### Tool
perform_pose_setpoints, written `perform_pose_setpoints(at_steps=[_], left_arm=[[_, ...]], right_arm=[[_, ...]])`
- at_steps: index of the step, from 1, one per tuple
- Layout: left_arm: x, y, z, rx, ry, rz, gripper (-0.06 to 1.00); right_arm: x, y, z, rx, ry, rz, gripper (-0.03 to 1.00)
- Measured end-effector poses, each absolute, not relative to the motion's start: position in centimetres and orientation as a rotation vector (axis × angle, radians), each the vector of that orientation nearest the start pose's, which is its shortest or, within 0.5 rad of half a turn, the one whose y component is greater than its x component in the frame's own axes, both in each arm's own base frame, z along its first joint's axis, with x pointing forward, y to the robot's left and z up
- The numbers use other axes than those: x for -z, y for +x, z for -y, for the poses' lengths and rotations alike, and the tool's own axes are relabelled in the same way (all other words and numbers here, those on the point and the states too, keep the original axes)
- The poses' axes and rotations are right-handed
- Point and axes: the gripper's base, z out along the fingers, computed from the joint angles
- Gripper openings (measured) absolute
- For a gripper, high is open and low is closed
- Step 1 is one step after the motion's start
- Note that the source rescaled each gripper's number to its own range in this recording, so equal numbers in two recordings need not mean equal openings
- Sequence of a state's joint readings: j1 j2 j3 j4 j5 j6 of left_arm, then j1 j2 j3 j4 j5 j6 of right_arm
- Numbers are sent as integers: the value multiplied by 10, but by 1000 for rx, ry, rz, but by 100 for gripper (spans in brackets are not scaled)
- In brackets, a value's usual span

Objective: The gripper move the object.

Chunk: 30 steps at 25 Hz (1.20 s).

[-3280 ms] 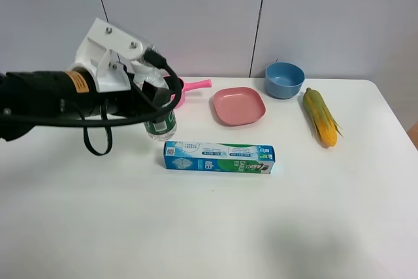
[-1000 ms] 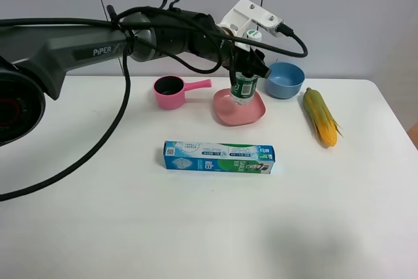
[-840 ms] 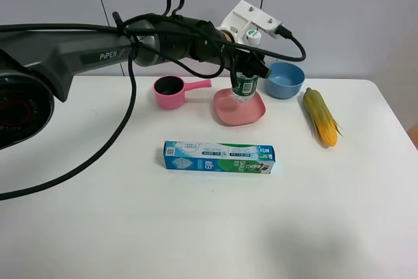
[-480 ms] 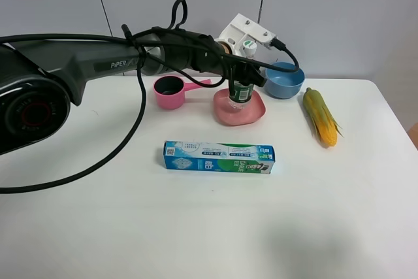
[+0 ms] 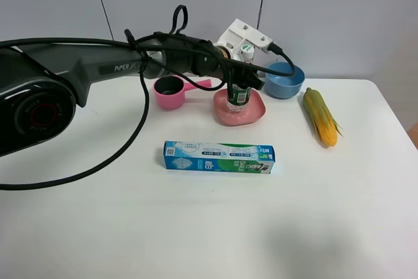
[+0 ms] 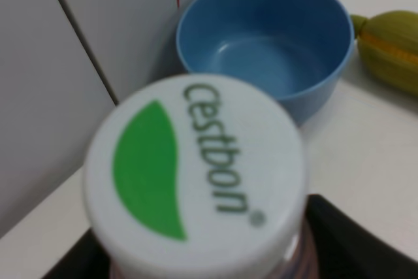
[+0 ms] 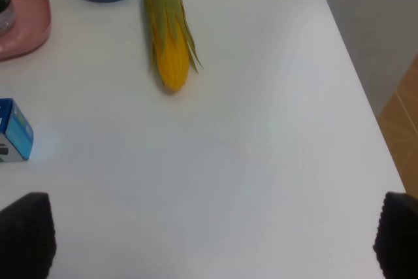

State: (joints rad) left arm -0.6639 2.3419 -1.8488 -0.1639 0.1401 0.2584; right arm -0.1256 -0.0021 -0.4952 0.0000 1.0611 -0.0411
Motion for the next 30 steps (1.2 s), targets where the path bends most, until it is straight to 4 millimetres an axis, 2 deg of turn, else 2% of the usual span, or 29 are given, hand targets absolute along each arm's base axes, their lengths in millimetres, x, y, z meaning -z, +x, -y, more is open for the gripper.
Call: perform_pose_setpoints(at_steps=[14,15,18,20,27,30], left_arm=[[-170,424,335,364,809,-2003,1],[-169,424,335,371,800,-2014,7],[-172,425,336,391,763,-2010,43],[-175,426,336,409,731,-2004,58],[-175,426,336,420,714,-2012,69],[-181,425,336,429,701,-2009,90]], right_arm=[[-276,-5,-1,104,87,-2047,100],[-276,-5,-1,104,87,-2047,100],[-276,-5,-1,104,87,-2047,100],[-276,-5,-1,104,87,-2047,100],[-276,-5,-1,104,87,-2047,100],[-276,-5,-1,104,87,-2047,100]])
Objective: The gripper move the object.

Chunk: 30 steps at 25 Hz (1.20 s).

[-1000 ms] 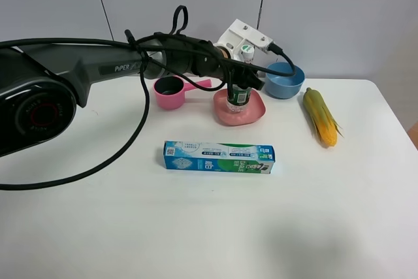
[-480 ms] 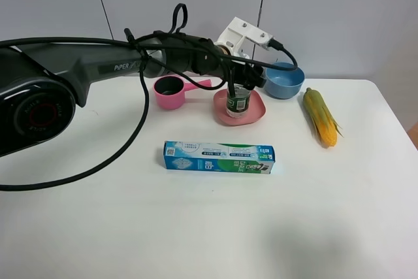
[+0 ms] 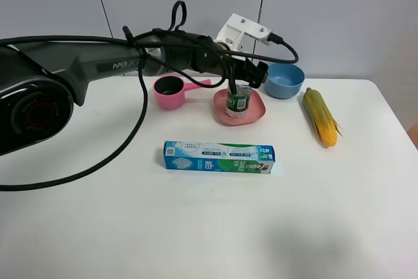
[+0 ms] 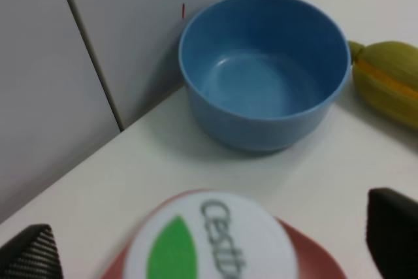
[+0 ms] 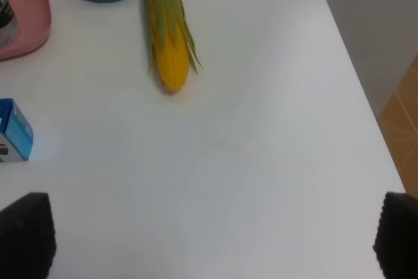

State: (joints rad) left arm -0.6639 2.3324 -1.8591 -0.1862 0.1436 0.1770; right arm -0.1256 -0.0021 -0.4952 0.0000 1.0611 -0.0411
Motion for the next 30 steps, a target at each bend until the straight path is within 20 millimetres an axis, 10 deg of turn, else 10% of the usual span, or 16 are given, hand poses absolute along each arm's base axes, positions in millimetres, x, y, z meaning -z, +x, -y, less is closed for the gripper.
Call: perform_pose_setpoints(at_steps=[13,23,30], left_arm=[[-336,388,293,415,696,-1899,99],[-429,391,134,-47,543,-1899,99],[-482,345,42,-255,349,-1914,99]], right_arm=[[-276,-5,-1,104,87,-2047,100],[-276,-5,-1,104,87,-2047,100],[-276,-5,-1,104,87,-2047,100]])
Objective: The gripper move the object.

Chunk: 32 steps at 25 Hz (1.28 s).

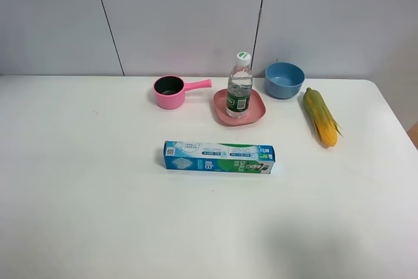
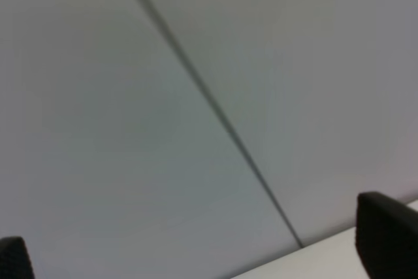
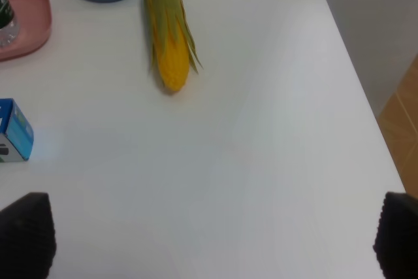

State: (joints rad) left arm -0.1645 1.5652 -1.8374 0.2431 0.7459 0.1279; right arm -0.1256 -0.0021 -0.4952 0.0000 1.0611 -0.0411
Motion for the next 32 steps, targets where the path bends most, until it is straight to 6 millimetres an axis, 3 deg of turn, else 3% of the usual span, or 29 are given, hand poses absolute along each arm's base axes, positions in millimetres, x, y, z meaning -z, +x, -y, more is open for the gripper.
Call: perform_pose_setpoints(at_steps=[2,5,13,20,26,32], left_arm=[[-496,319,25,-280,301,-1885,99],[-499,281,1,-324,233,-1877,100],[-452,182,-40,-425,44,-1894,100],[-400,90,-20,-216,-112,-1911,100],[-352,24,-1,-106,-137,-1873,100],[-320,-15,7,-111,-126,-1825,100]], right_arm=[[-276,-5,-1,104,87,-2047,100],[-276,-5,-1,104,87,-2047,100],[-276,-5,-1,104,87,-2047,100],[-276,-5,-1,104,87,-2047,100],[-276,-5,-1,104,87,-2047,100],[-276,-5,-1,104,87,-2047,100]])
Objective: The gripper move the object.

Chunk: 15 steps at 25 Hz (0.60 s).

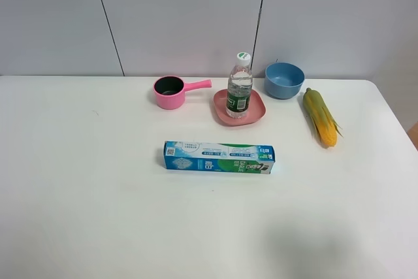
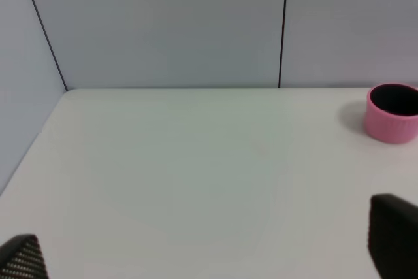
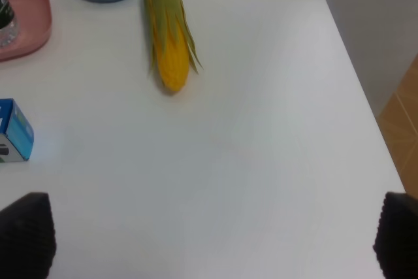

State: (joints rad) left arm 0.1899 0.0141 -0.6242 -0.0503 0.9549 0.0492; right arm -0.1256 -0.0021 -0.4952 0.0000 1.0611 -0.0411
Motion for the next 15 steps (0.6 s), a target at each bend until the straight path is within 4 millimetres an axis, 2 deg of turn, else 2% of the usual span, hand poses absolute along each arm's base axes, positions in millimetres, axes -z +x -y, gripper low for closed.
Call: perform_pose_setpoints(at_steps=[7,12,15], left_arm=[[-301,-17,5,-130,-134,-1952,100],[-282,-8,3,-131,-140,-2021,100],[-280,-7,2,-137,-145,-2024,100]], right_arm=[[-276,-5,-1,104,87,-2047,100],[-276,-5,-1,104,87,-2047,100],[-276,-5,-1,104,87,-2047,100]])
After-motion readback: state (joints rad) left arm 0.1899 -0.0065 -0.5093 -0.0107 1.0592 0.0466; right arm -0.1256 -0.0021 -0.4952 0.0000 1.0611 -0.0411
